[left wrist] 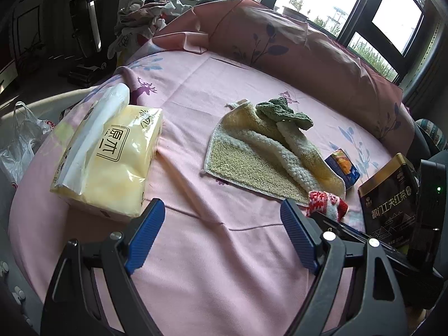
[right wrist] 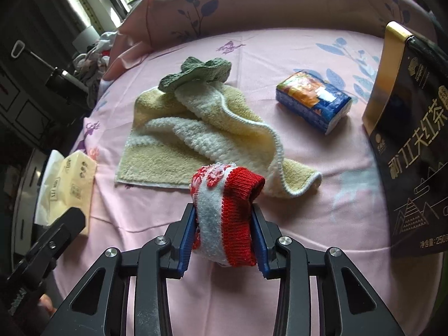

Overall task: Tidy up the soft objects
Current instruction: 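Grasp the red-and-white knitted sock with the right gripper and lift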

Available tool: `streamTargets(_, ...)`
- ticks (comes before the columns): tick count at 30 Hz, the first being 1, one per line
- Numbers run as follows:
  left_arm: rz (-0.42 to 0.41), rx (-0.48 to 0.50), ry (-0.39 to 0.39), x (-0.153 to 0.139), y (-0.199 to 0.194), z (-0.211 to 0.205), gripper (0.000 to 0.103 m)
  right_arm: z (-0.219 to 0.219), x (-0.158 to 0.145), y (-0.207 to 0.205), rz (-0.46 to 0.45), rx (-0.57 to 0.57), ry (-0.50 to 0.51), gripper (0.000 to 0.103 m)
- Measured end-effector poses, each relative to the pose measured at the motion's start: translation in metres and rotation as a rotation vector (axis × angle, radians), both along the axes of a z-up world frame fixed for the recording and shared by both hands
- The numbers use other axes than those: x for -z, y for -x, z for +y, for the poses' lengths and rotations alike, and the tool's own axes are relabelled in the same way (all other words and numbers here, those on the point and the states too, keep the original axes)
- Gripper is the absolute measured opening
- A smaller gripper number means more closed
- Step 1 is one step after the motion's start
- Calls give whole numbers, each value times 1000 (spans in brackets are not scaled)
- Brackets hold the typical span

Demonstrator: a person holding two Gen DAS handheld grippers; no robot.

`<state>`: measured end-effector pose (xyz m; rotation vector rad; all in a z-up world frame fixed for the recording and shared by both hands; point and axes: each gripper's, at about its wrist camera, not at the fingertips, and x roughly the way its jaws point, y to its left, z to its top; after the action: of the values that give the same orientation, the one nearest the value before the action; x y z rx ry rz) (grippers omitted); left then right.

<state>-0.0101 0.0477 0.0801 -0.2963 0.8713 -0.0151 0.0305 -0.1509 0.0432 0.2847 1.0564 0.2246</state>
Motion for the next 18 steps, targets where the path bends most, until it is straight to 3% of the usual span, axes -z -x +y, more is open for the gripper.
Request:
streamTargets(3,5,-1,11,1,0,1,84,9,0,5,52,-87,-82,39)
streamTargets(7,9,2,12,1,0,1,84,25,2,11,92,-162,-40,39)
streamTargets(14,23,21,15,2,0,-2,84,9,-8,13,82,-73,2,45)
streamTargets(18,48,49,5,6,-2,-8,83,-13,-30,20,5,3,-5,59)
